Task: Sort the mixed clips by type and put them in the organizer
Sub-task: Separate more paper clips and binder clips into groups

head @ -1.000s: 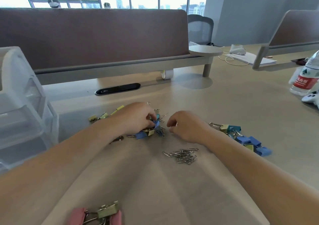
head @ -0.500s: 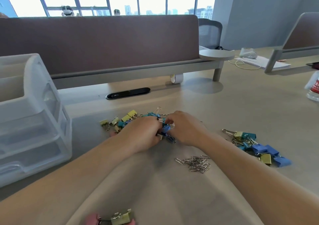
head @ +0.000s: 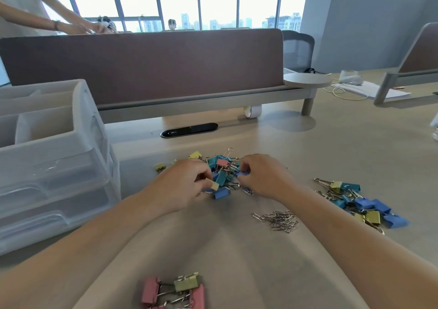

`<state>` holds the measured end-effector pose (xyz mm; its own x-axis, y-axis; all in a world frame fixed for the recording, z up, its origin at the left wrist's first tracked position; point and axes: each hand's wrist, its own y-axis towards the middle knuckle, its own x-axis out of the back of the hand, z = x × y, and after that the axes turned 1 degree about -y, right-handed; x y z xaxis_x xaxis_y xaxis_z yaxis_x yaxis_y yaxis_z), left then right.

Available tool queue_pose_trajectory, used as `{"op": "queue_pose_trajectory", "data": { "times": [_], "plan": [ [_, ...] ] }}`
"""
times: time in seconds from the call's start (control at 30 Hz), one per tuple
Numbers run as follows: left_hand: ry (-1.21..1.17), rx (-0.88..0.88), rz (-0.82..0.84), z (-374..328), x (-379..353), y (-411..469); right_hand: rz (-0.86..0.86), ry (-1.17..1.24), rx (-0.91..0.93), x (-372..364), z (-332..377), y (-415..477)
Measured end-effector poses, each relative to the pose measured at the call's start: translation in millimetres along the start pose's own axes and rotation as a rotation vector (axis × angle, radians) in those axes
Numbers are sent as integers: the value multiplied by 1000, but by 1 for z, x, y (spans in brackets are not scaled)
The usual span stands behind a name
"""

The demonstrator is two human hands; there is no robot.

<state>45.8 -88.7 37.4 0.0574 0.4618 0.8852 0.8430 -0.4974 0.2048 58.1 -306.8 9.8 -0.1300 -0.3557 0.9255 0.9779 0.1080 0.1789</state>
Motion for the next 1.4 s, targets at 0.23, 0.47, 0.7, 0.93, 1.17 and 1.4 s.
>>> {"op": "queue_pose_trajectory", "data": {
  "times": [0.23, 0.47, 0.7, 0.93, 1.17, 1.4],
  "plan": [
    [2, 4, 122, 1, 4, -40, 182, 90, 86, 10, 28, -54],
    [-33, 25, 264, 10, 8, -75, 304, 74, 123, -2, 51, -88],
    [-62, 82, 348, 6, 9, -92, 271, 190, 47, 1, 54, -70],
    [42, 98, 182, 15, 13, -72, 39, -201, -100, -16, 68, -37],
    [275, 99, -8, 45, -2, -31, 28, -293, -144, -24, 76, -26],
    [377, 30, -1, 44, -10, -14, 38, -291, -168, -21, 63, -25]
  ]
}}
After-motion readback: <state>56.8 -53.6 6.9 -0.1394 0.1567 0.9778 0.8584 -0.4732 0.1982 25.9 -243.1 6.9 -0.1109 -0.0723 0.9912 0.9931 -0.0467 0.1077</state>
